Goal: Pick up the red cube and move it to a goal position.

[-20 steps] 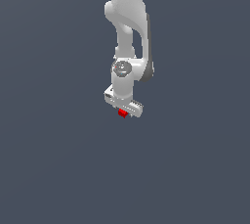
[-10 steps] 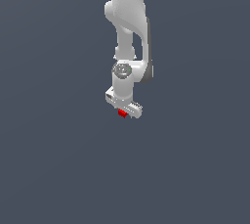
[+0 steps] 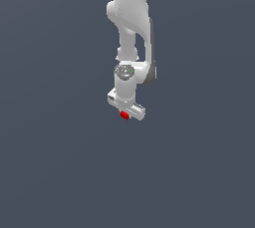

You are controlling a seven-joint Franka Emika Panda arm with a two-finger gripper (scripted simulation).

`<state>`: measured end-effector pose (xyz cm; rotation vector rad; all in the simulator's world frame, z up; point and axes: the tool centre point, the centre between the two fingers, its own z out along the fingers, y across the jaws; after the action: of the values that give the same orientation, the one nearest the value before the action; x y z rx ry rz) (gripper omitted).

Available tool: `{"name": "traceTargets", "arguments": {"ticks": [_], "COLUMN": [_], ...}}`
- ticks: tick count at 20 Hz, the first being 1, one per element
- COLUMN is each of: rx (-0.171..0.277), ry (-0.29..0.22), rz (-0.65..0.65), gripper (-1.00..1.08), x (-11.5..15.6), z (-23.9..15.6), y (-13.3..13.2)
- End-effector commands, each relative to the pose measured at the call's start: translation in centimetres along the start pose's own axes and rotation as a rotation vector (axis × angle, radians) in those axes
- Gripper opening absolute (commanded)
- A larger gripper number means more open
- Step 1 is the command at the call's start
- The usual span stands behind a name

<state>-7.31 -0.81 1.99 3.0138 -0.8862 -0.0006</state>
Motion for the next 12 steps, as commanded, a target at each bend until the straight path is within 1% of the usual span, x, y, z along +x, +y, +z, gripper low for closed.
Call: {"name": "traceTargets", "arguments": {"ticks": [1,7,12], "rx": [0.000,0.000,0.000], "ry": [0.000,0.000,0.000], "rz": [0.000,0.000,0.000], "gripper": [-1.00,-1.00,-1.00], "x": [0.0,0.0,0.1], "z": [0.0,-1.0,-3.2], "y": [0.0,-0.1,-0.2]}}
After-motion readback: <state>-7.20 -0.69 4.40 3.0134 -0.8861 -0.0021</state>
